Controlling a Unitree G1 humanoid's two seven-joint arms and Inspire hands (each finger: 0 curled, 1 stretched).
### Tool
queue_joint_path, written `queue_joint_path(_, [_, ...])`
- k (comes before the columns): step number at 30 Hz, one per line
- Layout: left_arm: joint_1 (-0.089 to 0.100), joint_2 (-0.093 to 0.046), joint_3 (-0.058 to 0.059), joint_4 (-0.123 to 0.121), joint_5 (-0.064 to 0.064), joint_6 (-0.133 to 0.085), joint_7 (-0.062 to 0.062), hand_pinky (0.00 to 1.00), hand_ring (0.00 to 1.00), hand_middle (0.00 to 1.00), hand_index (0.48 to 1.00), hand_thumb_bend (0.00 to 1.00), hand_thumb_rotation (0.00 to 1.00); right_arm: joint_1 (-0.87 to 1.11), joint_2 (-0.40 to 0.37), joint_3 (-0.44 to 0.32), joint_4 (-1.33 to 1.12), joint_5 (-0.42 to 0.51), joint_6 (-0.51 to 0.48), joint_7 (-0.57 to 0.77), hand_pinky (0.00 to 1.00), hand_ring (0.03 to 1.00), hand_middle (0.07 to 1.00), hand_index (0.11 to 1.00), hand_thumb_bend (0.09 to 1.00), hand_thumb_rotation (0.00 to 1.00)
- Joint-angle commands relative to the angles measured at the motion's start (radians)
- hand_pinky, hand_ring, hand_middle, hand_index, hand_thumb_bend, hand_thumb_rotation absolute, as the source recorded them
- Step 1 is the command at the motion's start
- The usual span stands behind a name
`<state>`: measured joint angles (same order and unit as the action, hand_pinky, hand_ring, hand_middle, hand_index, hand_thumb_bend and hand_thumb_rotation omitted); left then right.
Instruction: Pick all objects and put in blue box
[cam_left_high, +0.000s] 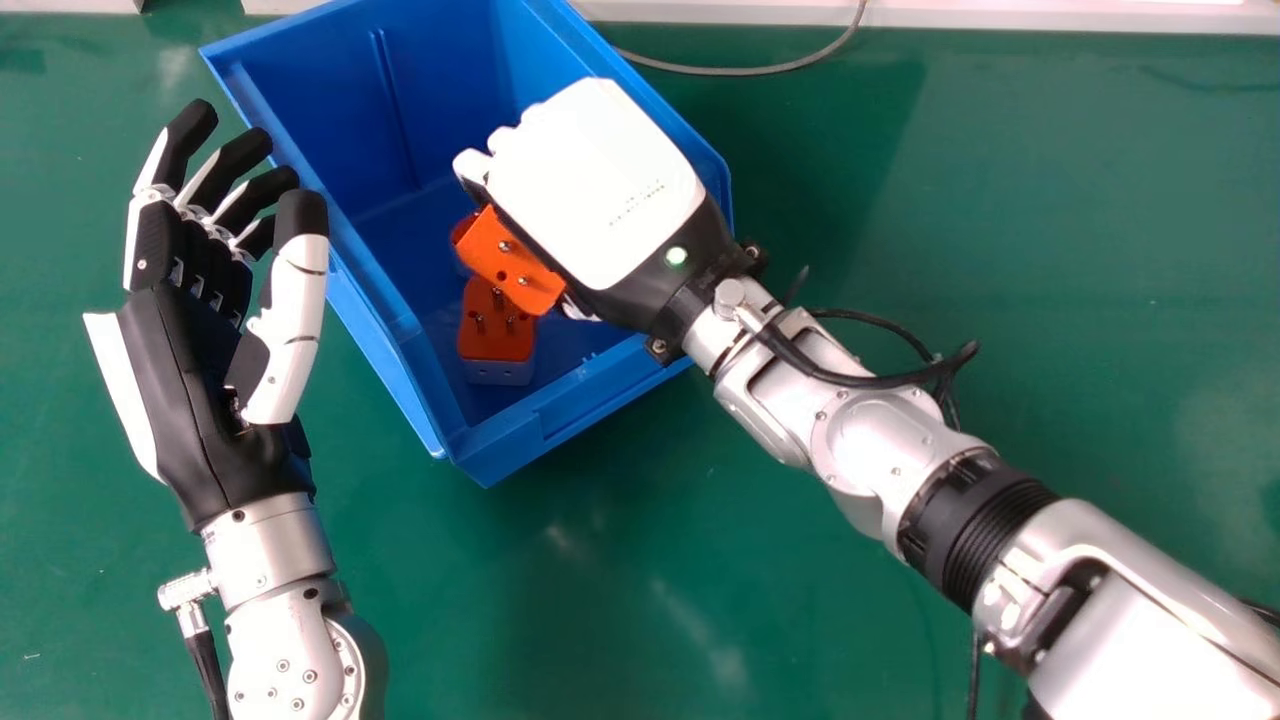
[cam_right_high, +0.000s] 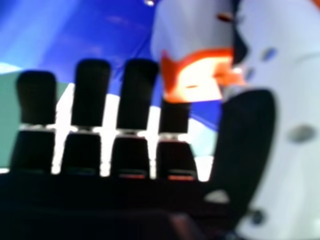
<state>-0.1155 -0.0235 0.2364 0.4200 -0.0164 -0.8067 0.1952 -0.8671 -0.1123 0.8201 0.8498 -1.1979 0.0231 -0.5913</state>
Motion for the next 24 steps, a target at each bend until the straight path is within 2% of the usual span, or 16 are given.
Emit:
queue_joint_path(1, [0.011, -0.005, -0.018, -0.035, 0.01, -0.011, -0.009, 0.65, 0.7, 0.76, 0.808, 0.65, 0.44, 0.018, -0.014, 0.001, -0.077, -0.011, 0.046, 0.035, 0.53, 0.659, 0.714, 0.657, 0.681, 0.01])
queue_joint_path(3, [0.017, -0.004, -0.02, -0.043, 0.017, -0.011, -0.007, 0.65, 0.7, 0.76, 0.808, 0.64, 0.44, 0.039, -0.022, 0.001, -0.123, -0.02, 0.069, 0.062, 0.64, 0.76, 0.803, 0.736, 0.756, 0.01])
queue_joint_path(5, [0.023, -0.002, -0.021, -0.053, 0.018, -0.008, -0.008, 0.64, 0.7, 0.76, 0.81, 0.64, 0.43, 0.055, -0.028, -0.001, -0.158, -0.026, 0.085, 0.081, 0.74, 0.843, 0.872, 0.8, 0.8, 0.0])
queue_joint_path(10, [0.037, -0.003, -0.024, -0.079, 0.021, 0.002, -0.006, 0.64, 0.7, 0.76, 0.814, 0.64, 0.43, 0.087, -0.04, -0.002, -0.234, -0.038, 0.115, 0.137, 0.91, 0.949, 0.959, 0.913, 0.831, 0.01])
queue_joint_path(13, [0.041, -0.007, -0.026, -0.089, 0.026, 0.007, 0.001, 0.64, 0.7, 0.76, 0.814, 0.64, 0.43, 0.103, -0.047, -0.002, -0.278, -0.042, 0.128, 0.18, 0.95, 0.968, 0.974, 0.944, 0.832, 0.03])
queue_joint_path(15, [0.043, -0.008, -0.026, -0.091, 0.029, 0.008, 0.003, 0.64, 0.7, 0.76, 0.812, 0.63, 0.43, 0.11, -0.05, -0.002, -0.297, -0.044, 0.132, 0.193, 0.97, 0.984, 0.987, 0.972, 0.848, 0.08])
queue_joint_path(17, [0.044, -0.009, -0.029, -0.092, 0.025, 0.01, -0.001, 0.64, 0.7, 0.76, 0.811, 0.63, 0.42, 0.116, -0.054, 0.001, -0.313, -0.051, 0.14, 0.2, 0.98, 0.99, 0.992, 0.982, 0.858, 0.11])
queue_joint_path(21, [0.044, -0.007, -0.031, -0.084, 0.029, 0.009, -0.003, 0.64, 0.7, 0.76, 0.815, 0.62, 0.42, 0.127, -0.061, 0.006, -0.339, -0.066, 0.153, 0.213, 0.99, 0.995, 0.996, 0.991, 0.852, 0.11])
queue_joint_path(24, [0.045, -0.003, -0.032, -0.083, 0.027, 0.013, -0.008, 0.64, 0.7, 0.76, 0.816, 0.62, 0.42, 0.138, -0.06, -0.002, -0.348, -0.066, 0.154, 0.216, 1.0, 0.998, 0.998, 0.996, 0.85, 0.11])
